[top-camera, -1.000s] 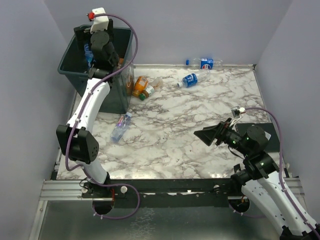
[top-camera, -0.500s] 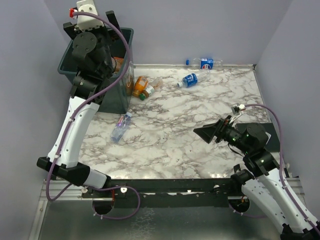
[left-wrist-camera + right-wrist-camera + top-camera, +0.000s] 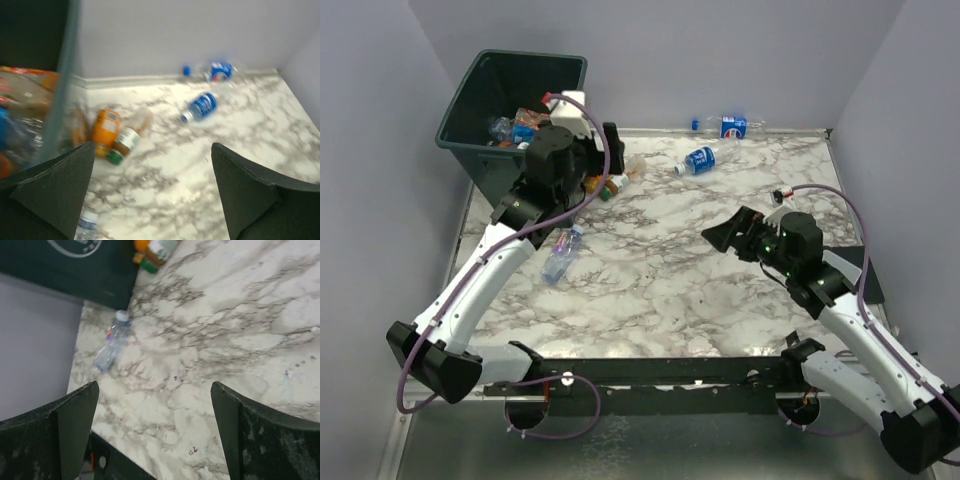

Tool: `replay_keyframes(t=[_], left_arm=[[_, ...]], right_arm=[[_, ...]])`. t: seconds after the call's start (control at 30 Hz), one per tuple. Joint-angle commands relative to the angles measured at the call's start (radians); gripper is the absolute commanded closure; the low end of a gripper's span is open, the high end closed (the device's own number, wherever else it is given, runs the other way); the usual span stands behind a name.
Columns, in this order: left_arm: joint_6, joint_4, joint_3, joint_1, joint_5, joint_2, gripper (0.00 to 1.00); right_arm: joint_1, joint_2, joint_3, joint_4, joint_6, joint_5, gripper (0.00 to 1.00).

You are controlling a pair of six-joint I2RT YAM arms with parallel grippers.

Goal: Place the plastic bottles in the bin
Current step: Pick up the plastic bottle at the center of the board.

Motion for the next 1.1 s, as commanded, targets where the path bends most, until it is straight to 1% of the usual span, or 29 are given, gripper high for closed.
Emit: replay_keyframes(t=[0.0, 0.07, 0.13, 0.3, 0.33, 0.43, 0.53, 0.6, 0.67, 0.77, 0.93, 1.07], left_arm=[[-0.035, 0.030, -0.159, -0.111, 0.203, -0.094, 0.01], [-0.026, 0.071, -0.247, -0.164, 0.219, -0.125, 0.01], [-0.030, 0.110, -0.327, -0.195, 0.244, -0.156, 0.01], [-0.077, 0.222, -0.522, -0.220, 0.259, -0.250, 0.01], [-0.082, 0.244, -0.559, -0.220, 0.257, -0.271, 0.01], [-0.101, 0.312, -0.651, -0.222, 0.237, -0.328, 0.01], [-0.122, 0.379, -0.722, -0.223, 0.223, -0.363, 0.01], [-0.132, 0.408, -0.755, -0.224, 0.212, -0.376, 0.01], [-0.146, 0.434, -0.783, -0.223, 0.208, -0.383, 0.01], [-0.166, 0.449, -0.798, -0.223, 0.226, -0.383, 0.01], [-0.175, 0.454, -0.808, -0.223, 0.256, -0.373, 0.01], [-0.184, 0.454, -0.802, -0.223, 0.272, -0.352, 0.01]], right_arm=[[0.004, 0.108, 0.023, 0.042, 0.076, 0.280, 0.03], [0.002, 0.184, 0.036, 0.107, 0.116, 0.342, 0.02], [-0.015, 0.283, 0.075, 0.155, 0.150, 0.376, 0.01], [-0.094, 0.554, 0.262, 0.210, 0.137, 0.483, 0.01], [-0.116, 0.585, 0.301, 0.215, 0.131, 0.498, 0.00], [-0.210, 0.761, 0.411, 0.219, 0.145, 0.479, 0.00], [-0.251, 0.925, 0.556, 0.159, 0.140, 0.486, 0.01], [-0.267, 1.027, 0.661, 0.099, 0.141, 0.498, 0.01], [-0.286, 1.110, 0.748, 0.084, 0.175, 0.472, 0.01], [-0.305, 1.197, 0.821, 0.100, 0.234, 0.429, 0.01], [-0.307, 1.315, 0.933, 0.136, 0.267, 0.395, 0.01], [-0.307, 1.438, 1.087, 0.057, 0.278, 0.379, 0.02]])
